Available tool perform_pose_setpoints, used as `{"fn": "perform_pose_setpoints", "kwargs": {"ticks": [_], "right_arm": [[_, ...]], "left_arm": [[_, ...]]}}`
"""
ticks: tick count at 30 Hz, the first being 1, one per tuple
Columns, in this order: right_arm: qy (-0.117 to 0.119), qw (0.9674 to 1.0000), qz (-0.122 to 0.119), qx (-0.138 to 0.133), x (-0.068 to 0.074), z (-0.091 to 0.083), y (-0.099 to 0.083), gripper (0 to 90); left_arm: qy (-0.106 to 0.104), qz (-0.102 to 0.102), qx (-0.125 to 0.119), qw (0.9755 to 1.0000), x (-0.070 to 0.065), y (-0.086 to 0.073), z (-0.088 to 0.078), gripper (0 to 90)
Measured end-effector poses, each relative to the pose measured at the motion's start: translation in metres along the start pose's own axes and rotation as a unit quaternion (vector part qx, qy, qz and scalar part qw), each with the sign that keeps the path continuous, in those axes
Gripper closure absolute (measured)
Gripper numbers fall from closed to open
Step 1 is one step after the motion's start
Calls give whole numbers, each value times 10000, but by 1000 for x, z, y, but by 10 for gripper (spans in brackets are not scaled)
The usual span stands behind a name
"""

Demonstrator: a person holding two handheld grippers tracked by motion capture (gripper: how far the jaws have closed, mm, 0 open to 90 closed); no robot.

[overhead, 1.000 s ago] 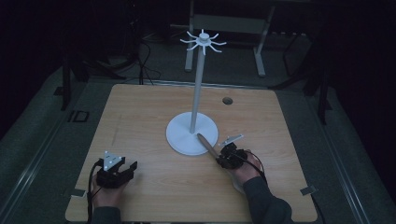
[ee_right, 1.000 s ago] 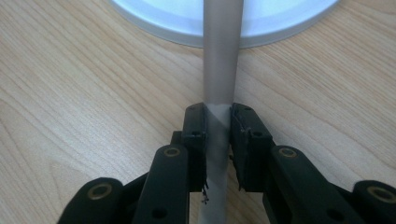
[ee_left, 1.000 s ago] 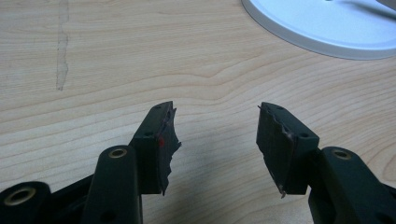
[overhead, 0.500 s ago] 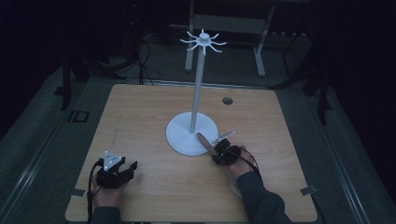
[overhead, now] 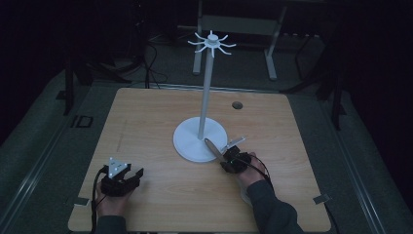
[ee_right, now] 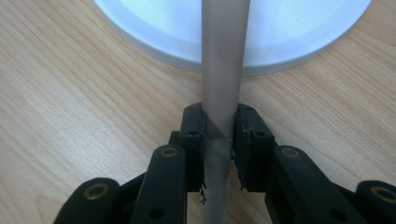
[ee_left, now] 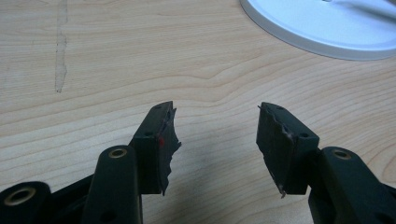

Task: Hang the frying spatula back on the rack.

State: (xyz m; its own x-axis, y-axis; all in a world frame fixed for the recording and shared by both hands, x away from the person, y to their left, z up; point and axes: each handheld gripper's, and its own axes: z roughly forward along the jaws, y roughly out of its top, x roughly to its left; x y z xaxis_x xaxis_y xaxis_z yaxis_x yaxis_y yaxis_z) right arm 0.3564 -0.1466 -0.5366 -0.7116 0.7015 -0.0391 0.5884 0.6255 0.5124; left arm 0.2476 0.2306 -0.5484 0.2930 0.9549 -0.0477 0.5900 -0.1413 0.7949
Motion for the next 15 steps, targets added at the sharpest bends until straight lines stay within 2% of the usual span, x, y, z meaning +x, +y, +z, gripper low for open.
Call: {"fn": "perform_pose_setpoints", "kwargs": {"ticks": [15], "right_arm": [[-32,9985,26,-539,0,-28,0,748]], "left_arm": [[8,1,14,10000,-1,0,1,471]]}}
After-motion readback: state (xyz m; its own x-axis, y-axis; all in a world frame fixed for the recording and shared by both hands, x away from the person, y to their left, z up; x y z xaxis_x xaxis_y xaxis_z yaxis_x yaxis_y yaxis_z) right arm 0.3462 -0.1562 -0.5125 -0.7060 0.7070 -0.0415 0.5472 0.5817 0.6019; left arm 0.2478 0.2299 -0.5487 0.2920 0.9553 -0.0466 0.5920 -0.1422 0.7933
